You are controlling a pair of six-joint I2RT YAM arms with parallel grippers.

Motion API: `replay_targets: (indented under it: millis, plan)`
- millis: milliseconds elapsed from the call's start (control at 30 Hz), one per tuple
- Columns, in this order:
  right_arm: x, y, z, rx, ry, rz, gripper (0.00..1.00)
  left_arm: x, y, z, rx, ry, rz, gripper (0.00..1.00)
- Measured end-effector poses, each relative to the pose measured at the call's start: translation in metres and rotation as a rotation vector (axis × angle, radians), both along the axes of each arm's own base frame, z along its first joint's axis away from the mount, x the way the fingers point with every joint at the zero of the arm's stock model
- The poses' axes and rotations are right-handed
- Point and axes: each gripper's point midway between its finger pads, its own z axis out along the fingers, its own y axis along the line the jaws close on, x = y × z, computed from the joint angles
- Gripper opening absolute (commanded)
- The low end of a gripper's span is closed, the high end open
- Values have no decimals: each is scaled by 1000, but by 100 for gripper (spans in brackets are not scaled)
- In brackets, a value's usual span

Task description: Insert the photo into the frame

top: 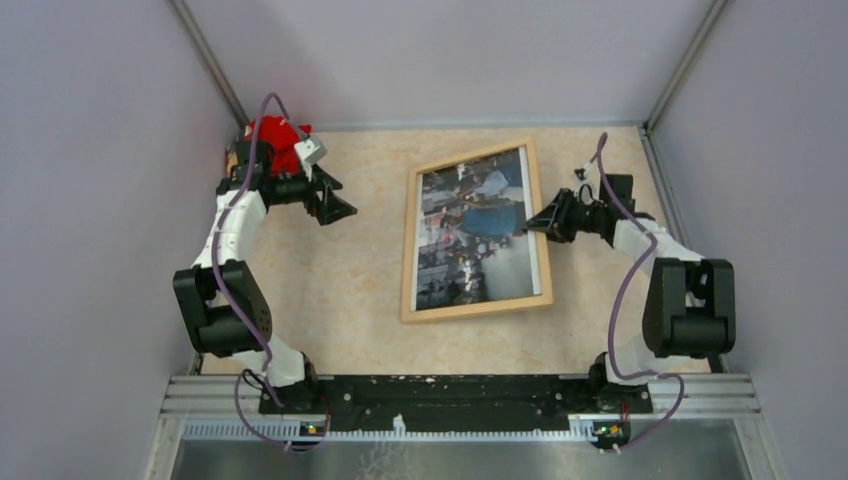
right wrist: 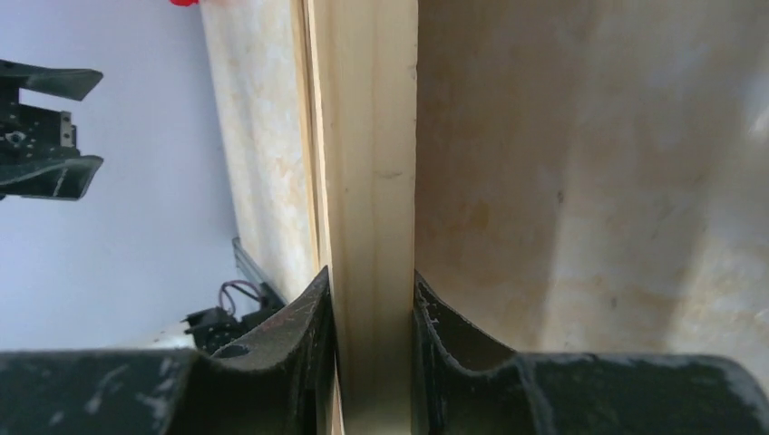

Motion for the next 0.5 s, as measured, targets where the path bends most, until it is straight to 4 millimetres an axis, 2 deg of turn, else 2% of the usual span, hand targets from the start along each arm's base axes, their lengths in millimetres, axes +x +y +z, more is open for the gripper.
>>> replay_targets:
  millis: [100,200,400,433,467,500]
  plan:
    - [-18,7,-8,70,-19,-43,0,-2,-1,-3,1,5,-11,99]
    - [-25,12,-18,118,-19,-68,1,-5,-2,-11,5,28,-22,99]
    - [-22,26,-30,156,-27,-48,17,-11,-2,-28,15,76,-38,99]
    - [-22,27,-33,155,-24,-44,21,-12,-2,-30,16,82,-40,99]
    - [-22,27,-36,152,-19,-43,32,-13,-2,-32,18,86,-40,99]
    - [-22,27,-39,146,-15,-41,50,-14,-1,-34,23,90,-38,99]
